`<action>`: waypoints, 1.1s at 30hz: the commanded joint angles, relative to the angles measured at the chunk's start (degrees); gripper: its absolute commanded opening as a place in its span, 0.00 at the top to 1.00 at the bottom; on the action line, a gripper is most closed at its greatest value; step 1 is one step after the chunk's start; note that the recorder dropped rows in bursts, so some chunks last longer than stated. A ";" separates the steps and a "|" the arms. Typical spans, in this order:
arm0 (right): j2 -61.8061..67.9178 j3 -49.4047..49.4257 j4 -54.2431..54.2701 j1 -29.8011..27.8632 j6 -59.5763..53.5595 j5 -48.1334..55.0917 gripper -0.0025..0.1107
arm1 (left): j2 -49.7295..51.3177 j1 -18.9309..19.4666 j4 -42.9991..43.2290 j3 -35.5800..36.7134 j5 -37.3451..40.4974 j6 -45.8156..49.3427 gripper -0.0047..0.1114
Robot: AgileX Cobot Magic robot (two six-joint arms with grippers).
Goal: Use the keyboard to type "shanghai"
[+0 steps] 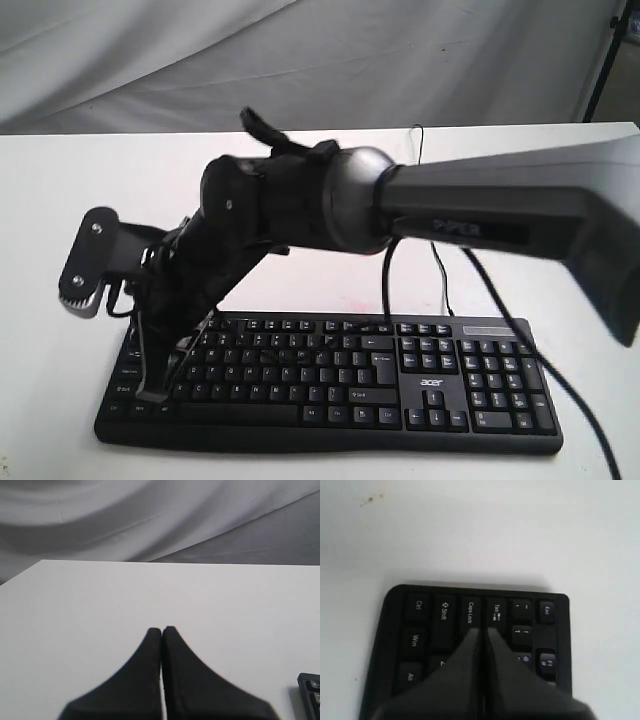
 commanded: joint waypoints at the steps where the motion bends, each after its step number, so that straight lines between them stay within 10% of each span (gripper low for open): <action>1: -7.34 4.84 0.58 -4.28 -2.74 1.54 0.98 | -0.29 -0.21 -0.04 0.29 -0.36 -0.07 0.95; 9: -20.44 20.58 23.50 -13.20 -26.37 1.93 0.98 | -0.29 -0.21 -0.04 0.29 -0.36 -0.07 0.95; 33: -17.86 29.10 30.07 -17.53 -34.71 -1.17 0.98 | -0.29 -0.21 -0.04 0.29 -0.36 -0.07 0.95</action>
